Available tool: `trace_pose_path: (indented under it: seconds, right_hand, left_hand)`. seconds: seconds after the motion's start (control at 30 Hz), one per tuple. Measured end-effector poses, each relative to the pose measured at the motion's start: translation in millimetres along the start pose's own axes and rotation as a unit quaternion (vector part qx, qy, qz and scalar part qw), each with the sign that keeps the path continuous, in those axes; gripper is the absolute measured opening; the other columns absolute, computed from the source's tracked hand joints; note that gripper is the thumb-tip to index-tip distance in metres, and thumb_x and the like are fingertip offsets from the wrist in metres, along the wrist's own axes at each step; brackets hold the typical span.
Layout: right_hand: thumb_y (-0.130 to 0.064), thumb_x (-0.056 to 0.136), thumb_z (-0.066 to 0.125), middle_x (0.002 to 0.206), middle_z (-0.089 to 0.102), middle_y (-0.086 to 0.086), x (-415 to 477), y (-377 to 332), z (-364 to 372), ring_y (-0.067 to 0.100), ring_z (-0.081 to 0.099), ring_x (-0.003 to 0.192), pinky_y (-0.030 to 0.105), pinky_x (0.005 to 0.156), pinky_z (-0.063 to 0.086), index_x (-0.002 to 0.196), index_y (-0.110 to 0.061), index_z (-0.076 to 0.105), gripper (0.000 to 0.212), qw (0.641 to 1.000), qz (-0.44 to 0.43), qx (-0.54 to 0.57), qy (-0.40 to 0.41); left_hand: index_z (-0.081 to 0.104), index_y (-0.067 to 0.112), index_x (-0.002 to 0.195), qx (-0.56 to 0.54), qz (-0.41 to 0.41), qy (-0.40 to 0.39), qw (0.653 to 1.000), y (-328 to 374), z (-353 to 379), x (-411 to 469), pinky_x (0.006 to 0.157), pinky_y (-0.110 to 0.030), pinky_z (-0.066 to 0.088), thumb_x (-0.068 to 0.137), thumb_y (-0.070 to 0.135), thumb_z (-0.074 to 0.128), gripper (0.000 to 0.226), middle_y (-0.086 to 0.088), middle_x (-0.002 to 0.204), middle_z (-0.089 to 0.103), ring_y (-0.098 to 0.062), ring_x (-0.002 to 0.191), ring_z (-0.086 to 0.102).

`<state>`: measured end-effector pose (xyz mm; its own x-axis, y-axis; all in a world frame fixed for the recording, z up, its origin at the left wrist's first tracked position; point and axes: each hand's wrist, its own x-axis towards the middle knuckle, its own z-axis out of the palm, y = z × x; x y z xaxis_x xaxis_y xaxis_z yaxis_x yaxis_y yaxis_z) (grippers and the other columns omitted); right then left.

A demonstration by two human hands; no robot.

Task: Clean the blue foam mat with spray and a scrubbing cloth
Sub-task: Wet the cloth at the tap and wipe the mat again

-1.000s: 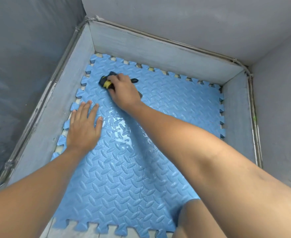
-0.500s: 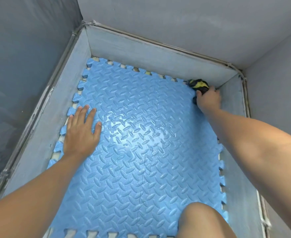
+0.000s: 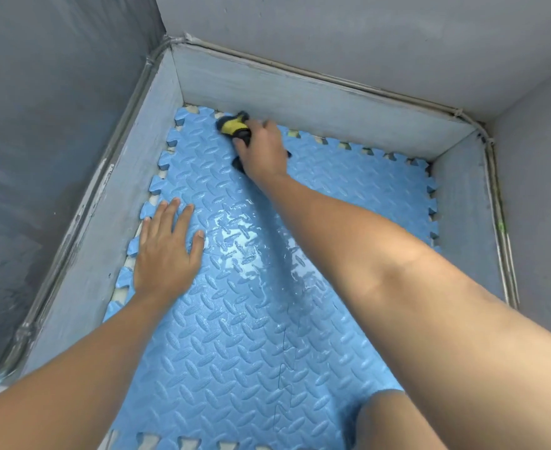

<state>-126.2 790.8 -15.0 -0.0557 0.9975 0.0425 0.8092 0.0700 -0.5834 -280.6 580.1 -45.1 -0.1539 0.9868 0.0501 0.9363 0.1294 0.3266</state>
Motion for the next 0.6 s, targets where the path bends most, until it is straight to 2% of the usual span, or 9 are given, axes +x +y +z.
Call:
trace_pose_path:
  seconds: [0.13, 0.23, 0.37, 0.43, 0.6]
  right_hand:
    - [-0.03, 0.091, 0.068, 0.119, 0.052, 0.009, -10.9, -59.5, 42.8, 0.028, 0.052, 0.115, 0.04, 0.09, 0.048, 0.13, -0.015, 0.062, 0.043, 0.986, -0.141, -0.023, -0.092]
    - [-0.028, 0.093, 0.064, 0.121, 0.051, 0.007, -11.4, -53.9, 42.9, 0.027, 0.051, 0.117, 0.038, 0.086, 0.049, 0.132, -0.017, 0.06, 0.04, 0.983, -0.151, -0.028, -0.097]
    - [-0.021, 0.088, 0.061, 0.122, 0.053, 0.01, 0.4, 7.3, 1.3, 0.029, 0.052, 0.116, 0.039, 0.093, 0.047, 0.13, -0.02, 0.062, 0.042, 0.995, -0.086, -0.026, -0.052]
    - [-0.019, 0.087, 0.061, 0.125, 0.052, 0.011, 0.2, 58.3, -35.0, 0.031, 0.055, 0.115, 0.036, 0.095, 0.046, 0.13, -0.021, 0.061, 0.043, 0.999, -0.035, -0.038, -0.012]
    - [-0.026, 0.09, 0.064, 0.129, 0.051, 0.019, -25.5, 203.2, -137.7, 0.038, 0.053, 0.117, 0.04, 0.098, 0.043, 0.13, -0.017, 0.059, 0.041, 0.984, 0.107, -0.123, 0.072]
  left_hand:
    - [0.046, 0.015, 0.154, -0.006, 0.0, 0.004, 1.0, -1.4, 1.6, 1.4, 0.128, -0.051, 0.018, 0.105, 0.038, 0.042, 0.055, -0.009, 0.165, 0.037, -0.028, 0.157, 0.026]
    - [0.046, 0.016, 0.155, -0.006, -0.002, -0.001, 1.0, -2.4, 0.9, 0.6, 0.129, -0.05, 0.016, 0.105, 0.039, 0.042, 0.054, -0.007, 0.167, 0.035, -0.027, 0.157, 0.023]
    - [0.043, 0.017, 0.157, -0.007, 0.001, -0.001, 1.0, -2.1, -0.7, -0.3, 0.129, -0.048, 0.014, 0.107, 0.037, 0.046, 0.053, -0.006, 0.168, 0.033, -0.025, 0.158, 0.021]
    - [0.042, 0.017, 0.157, -0.009, 0.0, -0.005, 1.0, -1.4, -1.5, -0.4, 0.129, -0.049, 0.015, 0.108, 0.037, 0.046, 0.054, -0.006, 0.168, 0.032, -0.026, 0.159, 0.021]
    - [0.042, 0.015, 0.157, -0.008, 0.004, -0.006, 1.0, 0.5, -4.1, -0.7, 0.129, -0.05, 0.017, 0.107, 0.037, 0.045, 0.054, -0.008, 0.167, 0.033, -0.027, 0.158, 0.023]
